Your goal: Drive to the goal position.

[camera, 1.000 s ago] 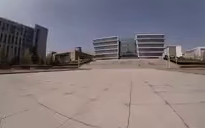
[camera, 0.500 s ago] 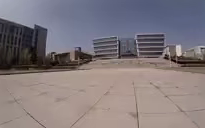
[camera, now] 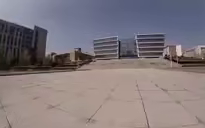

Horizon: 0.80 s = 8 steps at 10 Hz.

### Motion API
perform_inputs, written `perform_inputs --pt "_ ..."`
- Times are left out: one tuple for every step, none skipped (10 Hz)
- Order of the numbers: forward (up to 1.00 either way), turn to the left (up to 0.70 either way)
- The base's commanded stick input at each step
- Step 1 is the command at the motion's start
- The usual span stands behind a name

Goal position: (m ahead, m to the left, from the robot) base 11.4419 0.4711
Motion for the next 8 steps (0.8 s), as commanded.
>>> perform_inputs --pt "0.7 0.0" --pt "0.7 0.0" --pt "0.7 0.0" --pt "0.7 0.0" --pt "0.7 0.0" --pt "0.7 0.0" --pt "0.7 0.0" --pt "0.7 0.0"
